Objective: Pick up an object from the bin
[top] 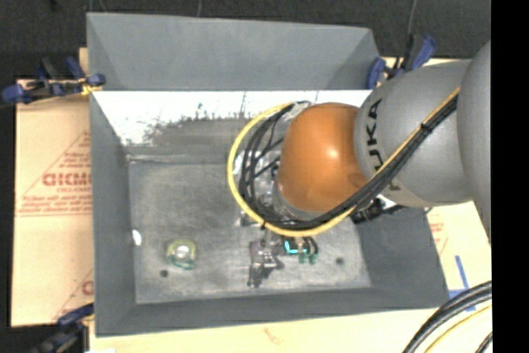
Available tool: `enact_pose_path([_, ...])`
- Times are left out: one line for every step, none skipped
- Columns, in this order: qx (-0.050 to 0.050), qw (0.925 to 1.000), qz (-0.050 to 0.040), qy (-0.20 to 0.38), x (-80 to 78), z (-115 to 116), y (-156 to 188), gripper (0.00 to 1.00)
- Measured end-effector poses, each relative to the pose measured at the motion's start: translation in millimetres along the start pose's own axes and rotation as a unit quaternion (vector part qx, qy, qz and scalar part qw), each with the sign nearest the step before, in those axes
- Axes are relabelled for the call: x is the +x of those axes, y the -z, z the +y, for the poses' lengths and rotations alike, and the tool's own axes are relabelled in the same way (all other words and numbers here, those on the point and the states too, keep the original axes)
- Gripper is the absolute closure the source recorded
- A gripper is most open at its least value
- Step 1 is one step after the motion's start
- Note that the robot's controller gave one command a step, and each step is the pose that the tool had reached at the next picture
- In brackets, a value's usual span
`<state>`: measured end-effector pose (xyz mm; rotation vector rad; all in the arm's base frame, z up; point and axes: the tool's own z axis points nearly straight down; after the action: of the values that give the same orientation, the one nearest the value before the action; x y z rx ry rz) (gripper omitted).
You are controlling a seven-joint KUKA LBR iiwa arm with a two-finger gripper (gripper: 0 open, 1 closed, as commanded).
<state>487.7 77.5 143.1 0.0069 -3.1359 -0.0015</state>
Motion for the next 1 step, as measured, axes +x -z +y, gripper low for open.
enact_pose_path([0.0,0.9938,-0.0076,0.111,-2.7,-55.4,-68.5,0.0])
